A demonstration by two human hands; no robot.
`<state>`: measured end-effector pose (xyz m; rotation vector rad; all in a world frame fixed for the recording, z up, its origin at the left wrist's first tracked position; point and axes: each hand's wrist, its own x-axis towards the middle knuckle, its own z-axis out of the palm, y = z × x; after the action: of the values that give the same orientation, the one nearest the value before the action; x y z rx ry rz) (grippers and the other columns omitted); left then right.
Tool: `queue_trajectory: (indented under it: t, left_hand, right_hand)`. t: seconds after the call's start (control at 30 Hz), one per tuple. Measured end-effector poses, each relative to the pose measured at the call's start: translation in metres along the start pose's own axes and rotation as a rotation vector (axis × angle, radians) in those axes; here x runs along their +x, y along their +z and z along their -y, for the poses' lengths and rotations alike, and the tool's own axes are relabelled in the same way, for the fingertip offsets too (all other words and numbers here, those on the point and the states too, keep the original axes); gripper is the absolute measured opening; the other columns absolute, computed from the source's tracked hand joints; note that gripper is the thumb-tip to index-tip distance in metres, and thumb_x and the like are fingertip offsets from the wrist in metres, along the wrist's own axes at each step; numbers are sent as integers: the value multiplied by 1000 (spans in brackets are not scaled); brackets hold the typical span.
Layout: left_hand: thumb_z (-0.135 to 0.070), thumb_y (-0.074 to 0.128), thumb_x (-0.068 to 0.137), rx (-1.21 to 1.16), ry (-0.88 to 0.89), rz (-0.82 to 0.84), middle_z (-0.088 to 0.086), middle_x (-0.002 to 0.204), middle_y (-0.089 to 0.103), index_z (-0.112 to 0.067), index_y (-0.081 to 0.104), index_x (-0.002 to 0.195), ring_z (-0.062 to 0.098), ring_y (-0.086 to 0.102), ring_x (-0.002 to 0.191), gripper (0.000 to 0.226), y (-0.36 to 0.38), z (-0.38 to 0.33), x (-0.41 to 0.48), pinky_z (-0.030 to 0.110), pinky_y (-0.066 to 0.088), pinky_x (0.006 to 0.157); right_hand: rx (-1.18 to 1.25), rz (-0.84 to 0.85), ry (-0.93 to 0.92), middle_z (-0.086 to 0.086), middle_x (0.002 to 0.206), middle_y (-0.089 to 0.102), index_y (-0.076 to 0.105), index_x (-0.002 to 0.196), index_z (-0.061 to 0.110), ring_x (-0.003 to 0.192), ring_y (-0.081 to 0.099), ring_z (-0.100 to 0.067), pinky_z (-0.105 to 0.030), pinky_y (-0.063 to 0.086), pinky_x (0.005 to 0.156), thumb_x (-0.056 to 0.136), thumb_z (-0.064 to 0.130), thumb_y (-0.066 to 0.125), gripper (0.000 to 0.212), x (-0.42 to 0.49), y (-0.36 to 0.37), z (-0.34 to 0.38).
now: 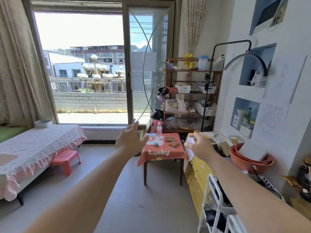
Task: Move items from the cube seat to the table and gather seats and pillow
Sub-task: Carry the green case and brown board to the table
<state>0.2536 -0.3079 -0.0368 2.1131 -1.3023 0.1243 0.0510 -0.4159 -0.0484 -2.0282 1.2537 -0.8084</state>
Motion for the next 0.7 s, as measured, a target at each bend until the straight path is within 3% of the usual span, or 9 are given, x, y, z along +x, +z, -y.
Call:
queue_trajectory:
  t: [0.4, 0.7]
  left_hand:
    - [-43, 55, 89, -9, -57, -8, 9, 148, 41, -15, 28, 146, 29, 38, 135, 69, 76, -14, 152, 41, 37, 105]
    - [-42, 57, 88, -44, -71, 22, 7, 144, 46, -17, 32, 145, 26, 42, 132, 67, 135, 7, 230, 39, 39, 103]
  right_hand:
    - [15, 52, -21, -7, 142, 47, 47, 134, 15, 132, 41, -23, -38, 37, 106, 89, 22, 57, 47, 170, -1, -27]
    - [22, 41, 23, -8, 142, 46, 47, 134, 14, 132, 41, -23, -34, 36, 103, 90, 21, 56, 45, 262, 29, -48]
